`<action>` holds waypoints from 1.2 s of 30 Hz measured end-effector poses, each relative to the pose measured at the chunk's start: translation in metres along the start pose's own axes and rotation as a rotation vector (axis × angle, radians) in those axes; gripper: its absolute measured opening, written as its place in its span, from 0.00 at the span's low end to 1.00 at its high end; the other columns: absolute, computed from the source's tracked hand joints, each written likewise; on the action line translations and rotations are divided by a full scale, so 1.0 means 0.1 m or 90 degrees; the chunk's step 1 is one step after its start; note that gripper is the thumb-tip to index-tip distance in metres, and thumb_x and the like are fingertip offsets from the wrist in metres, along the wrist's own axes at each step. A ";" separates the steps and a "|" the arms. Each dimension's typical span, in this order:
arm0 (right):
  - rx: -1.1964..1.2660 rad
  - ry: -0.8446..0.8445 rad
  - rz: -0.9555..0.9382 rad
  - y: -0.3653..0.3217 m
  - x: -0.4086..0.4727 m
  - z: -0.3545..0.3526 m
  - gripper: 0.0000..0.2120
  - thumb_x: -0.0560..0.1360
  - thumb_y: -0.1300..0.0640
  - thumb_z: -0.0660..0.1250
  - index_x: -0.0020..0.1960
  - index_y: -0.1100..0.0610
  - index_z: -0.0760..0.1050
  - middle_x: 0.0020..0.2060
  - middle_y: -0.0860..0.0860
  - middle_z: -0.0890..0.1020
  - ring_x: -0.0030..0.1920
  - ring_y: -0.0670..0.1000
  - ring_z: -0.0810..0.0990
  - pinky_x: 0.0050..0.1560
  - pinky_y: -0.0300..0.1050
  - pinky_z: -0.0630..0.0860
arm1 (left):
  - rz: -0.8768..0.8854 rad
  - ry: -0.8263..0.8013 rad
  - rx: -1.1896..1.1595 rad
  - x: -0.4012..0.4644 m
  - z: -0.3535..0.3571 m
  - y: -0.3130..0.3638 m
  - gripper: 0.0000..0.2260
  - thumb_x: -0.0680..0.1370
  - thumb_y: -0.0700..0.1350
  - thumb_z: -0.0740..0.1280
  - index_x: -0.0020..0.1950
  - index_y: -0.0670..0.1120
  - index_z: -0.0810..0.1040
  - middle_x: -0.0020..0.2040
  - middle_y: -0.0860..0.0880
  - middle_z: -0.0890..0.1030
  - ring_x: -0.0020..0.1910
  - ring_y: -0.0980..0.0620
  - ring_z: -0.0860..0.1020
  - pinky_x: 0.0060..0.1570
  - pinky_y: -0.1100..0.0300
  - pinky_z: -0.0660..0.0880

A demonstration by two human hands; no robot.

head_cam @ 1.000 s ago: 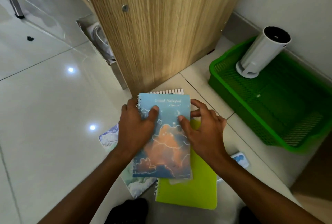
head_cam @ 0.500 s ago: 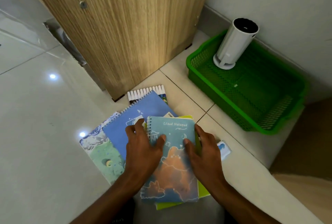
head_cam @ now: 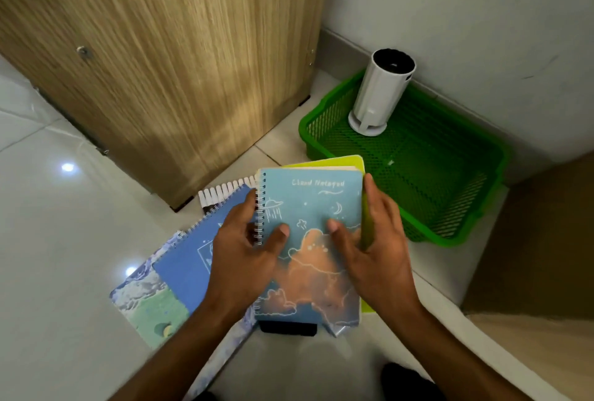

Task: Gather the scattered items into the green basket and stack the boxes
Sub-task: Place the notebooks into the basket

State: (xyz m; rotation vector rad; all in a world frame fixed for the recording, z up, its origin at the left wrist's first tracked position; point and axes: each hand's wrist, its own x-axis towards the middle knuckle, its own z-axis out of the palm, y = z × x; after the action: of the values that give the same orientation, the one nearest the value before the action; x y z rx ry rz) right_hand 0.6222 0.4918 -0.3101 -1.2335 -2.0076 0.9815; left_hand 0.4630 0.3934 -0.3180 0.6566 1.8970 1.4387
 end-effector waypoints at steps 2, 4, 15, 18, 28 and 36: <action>-0.006 0.031 0.007 0.03 0.12 -0.11 0.35 0.76 0.50 0.71 0.78 0.49 0.60 0.65 0.43 0.67 0.60 0.27 0.67 0.57 0.18 0.61 | 0.039 -0.038 0.000 0.11 0.08 0.12 0.24 0.75 0.45 0.73 0.69 0.54 0.73 0.60 0.47 0.80 0.55 0.48 0.82 0.54 0.44 0.79; 0.007 0.088 0.021 0.10 0.28 -0.26 0.33 0.76 0.53 0.72 0.78 0.51 0.63 0.64 0.44 0.70 0.59 0.34 0.70 0.60 0.25 0.65 | 0.102 -0.067 0.028 0.25 0.16 0.26 0.23 0.74 0.48 0.73 0.69 0.56 0.72 0.60 0.49 0.79 0.56 0.53 0.80 0.56 0.50 0.78; 0.115 0.406 0.258 0.74 1.22 -1.00 0.24 0.77 0.58 0.69 0.72 0.51 0.72 0.60 0.49 0.82 0.53 0.47 0.81 0.56 0.46 0.80 | 0.247 -0.088 0.177 0.90 0.27 0.53 0.25 0.72 0.54 0.68 0.69 0.50 0.73 0.60 0.54 0.77 0.59 0.58 0.76 0.58 0.64 0.71; 0.093 0.416 0.289 0.87 1.41 -1.07 0.23 0.78 0.59 0.68 0.72 0.52 0.71 0.61 0.51 0.80 0.58 0.51 0.81 0.64 0.54 0.76 | 0.245 -0.090 0.211 0.95 0.27 0.46 0.25 0.73 0.55 0.67 0.70 0.52 0.73 0.61 0.57 0.76 0.61 0.61 0.74 0.56 0.75 0.65; -0.327 0.164 0.240 1.06 1.45 -0.79 0.36 0.77 0.59 0.68 0.80 0.59 0.55 0.75 0.63 0.56 0.72 0.64 0.61 0.72 0.52 0.60 | 0.184 -0.074 0.205 0.96 0.22 0.19 0.21 0.75 0.45 0.71 0.68 0.50 0.75 0.61 0.54 0.77 0.60 0.57 0.75 0.57 0.61 0.71; -0.404 -0.182 -0.009 1.03 1.54 -0.51 0.25 0.79 0.44 0.65 0.74 0.42 0.68 0.78 0.50 0.62 0.77 0.55 0.59 0.73 0.53 0.58 | 0.148 -0.071 0.232 0.86 -0.01 0.03 0.19 0.76 0.44 0.71 0.67 0.49 0.76 0.58 0.54 0.78 0.59 0.56 0.75 0.55 0.68 0.69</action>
State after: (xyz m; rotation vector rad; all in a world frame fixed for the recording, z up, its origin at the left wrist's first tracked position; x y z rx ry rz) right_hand 0.6493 0.6772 -0.3510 -1.4470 -2.6751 0.5391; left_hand 0.4060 0.4561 -0.3323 1.1379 2.0639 1.1675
